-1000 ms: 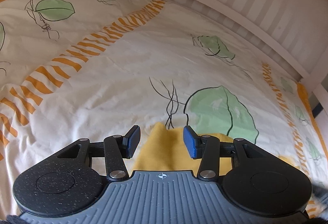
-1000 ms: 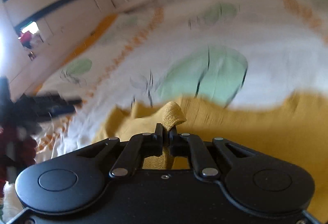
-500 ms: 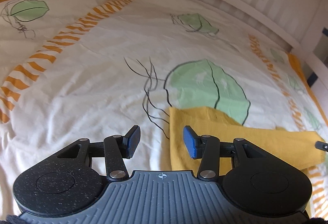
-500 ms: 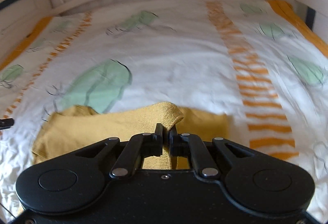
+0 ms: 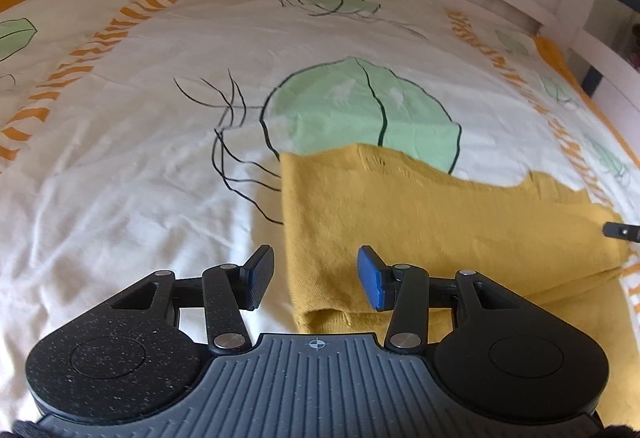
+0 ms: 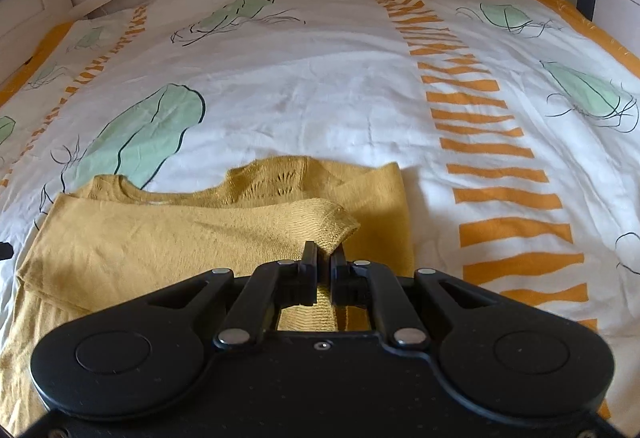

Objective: Fold small clothes

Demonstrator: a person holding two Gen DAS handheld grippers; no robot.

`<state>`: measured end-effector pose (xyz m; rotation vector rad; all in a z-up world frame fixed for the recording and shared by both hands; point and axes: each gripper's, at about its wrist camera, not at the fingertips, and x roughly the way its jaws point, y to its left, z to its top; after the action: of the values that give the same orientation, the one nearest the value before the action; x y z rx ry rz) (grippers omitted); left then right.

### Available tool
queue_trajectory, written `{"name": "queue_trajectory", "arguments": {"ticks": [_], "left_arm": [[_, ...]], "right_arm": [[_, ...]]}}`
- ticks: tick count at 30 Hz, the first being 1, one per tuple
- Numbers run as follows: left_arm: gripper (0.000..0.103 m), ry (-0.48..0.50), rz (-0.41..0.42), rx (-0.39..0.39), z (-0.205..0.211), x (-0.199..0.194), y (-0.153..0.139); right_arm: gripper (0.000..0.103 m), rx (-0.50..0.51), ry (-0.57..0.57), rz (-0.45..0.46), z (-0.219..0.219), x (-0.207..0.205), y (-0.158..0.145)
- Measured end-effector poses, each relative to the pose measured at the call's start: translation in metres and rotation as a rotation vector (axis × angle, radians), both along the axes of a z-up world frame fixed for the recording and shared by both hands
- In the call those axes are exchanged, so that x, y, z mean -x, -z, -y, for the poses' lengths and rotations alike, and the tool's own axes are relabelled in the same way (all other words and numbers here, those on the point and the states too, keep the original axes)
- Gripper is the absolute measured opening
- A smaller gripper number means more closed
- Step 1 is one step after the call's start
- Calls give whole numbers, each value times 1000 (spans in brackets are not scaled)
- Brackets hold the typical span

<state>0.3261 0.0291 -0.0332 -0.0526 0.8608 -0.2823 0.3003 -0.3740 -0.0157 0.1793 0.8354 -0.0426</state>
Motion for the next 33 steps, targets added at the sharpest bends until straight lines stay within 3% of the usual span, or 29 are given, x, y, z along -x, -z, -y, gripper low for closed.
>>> {"name": "queue_trajectory", "arguments": {"ticks": [6,9,12,15,16,19,20,21,26,29,31,33], "left_arm": [[45,-24,-104,-16,-2,-7,28],[47,-28,-102,-12,-3,-8,33],[49,-22,-94,-18,-3,-9,34],[50,-24,-89,-7,-4,-9,36],[50,-24,-88,-5,-4,-8,37],[51,-29,-85,2,-3,-10,37],[51,-33,-82,5,-3,-10,37],[51,-37,-79,7,-4,-9,37],[51,-50,-63,7,-3,-5,37],[52,-54,-58,6,-3,-4,37],[52,-55,-61,10,-4,-5,37],[54,-54,-63,18,-5,-6,37]], "right_arm": [[13,-23,-24,11,3,9,15],[21,-50,-29,-17,7,8,25],[23,-119,-16,-17,14,5,29],[40,-170,-6,-2,19,3,31],[41,-181,-6,1,20,2,31],[37,-169,-12,5,17,2,33],[30,-154,-12,14,16,3,32],[11,-133,-20,23,13,3,29],[12,58,-84,183,-7,8,-1],[14,92,-41,83,-2,-2,14],[21,104,10,8,8,-5,31],[21,86,38,8,16,-2,35]]}}
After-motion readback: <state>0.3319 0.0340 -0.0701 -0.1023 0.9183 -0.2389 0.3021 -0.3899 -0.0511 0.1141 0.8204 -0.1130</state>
